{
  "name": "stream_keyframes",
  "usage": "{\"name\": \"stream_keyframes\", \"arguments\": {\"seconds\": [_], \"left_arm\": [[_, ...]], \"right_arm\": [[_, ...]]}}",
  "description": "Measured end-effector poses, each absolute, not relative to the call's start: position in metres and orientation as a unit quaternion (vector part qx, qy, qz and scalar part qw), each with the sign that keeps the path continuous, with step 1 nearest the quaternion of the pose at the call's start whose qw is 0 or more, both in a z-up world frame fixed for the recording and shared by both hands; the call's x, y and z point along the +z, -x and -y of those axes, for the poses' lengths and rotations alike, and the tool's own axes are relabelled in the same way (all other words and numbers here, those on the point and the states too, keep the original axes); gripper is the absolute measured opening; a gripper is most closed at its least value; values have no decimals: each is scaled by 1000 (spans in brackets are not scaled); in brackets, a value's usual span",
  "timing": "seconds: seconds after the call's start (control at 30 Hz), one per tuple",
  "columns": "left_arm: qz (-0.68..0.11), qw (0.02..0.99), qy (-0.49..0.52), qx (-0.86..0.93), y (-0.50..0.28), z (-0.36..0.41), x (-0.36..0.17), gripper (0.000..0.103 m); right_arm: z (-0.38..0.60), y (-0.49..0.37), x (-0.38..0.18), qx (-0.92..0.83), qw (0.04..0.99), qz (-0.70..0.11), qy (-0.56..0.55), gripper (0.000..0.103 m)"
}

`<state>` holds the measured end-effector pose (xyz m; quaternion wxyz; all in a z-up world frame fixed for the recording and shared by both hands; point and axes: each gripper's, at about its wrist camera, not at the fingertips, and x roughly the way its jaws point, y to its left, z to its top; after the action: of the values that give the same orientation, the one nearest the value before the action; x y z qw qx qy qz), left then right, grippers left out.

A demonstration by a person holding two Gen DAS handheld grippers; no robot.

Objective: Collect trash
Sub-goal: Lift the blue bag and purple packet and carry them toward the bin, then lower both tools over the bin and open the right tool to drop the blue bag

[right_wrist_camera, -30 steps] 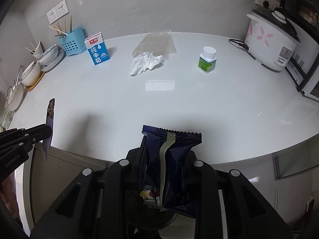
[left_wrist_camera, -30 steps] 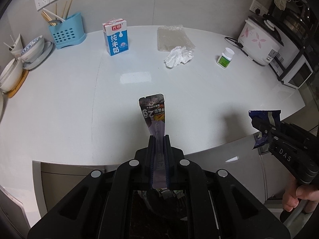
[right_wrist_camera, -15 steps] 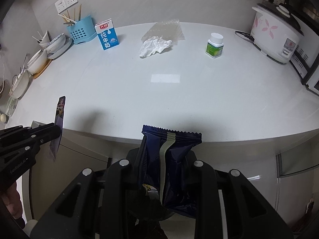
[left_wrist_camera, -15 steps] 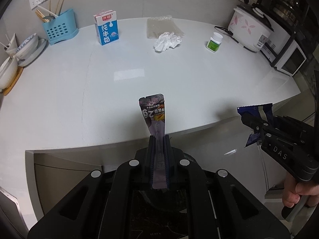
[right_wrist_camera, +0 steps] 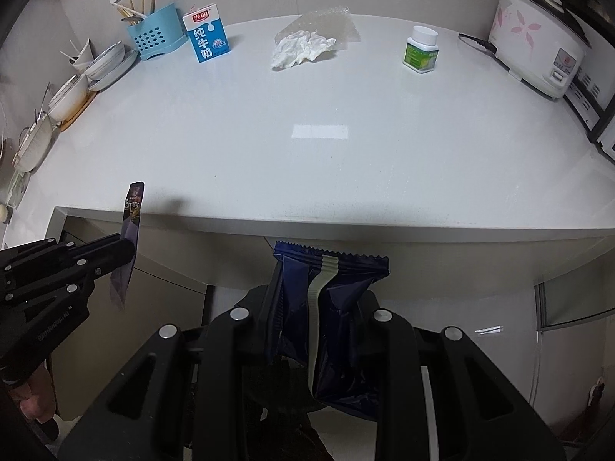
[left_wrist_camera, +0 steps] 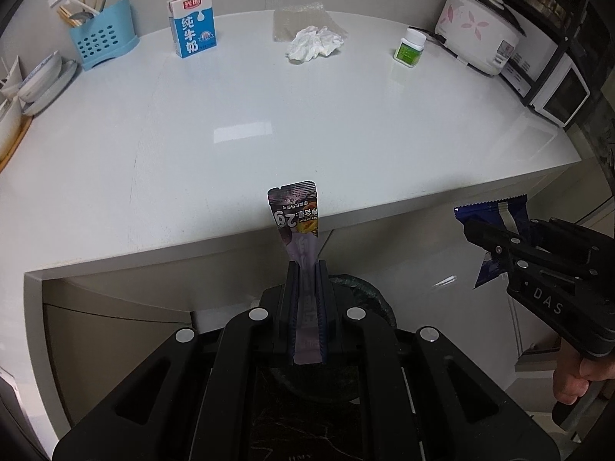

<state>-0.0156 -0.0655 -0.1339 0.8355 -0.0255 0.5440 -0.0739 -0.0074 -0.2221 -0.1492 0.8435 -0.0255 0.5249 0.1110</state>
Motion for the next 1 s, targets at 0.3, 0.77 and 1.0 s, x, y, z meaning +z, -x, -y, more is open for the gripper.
{"name": "stream_keyframes", "arguments": {"seconds": [0.3,0.77,1.0], "left_arm": [[-558,826,25,-74,23,64,-179,8],[-568,816,20,-108,32,63,-244,8],[-584,804,20,-110,33,57,-270,8]], "right_arm": [[221,16,-191,107,824,-556,30,24],[202,20,-267,114,785,-606,53,25],[191,21,-292,119,775,-619,56,25]]}}
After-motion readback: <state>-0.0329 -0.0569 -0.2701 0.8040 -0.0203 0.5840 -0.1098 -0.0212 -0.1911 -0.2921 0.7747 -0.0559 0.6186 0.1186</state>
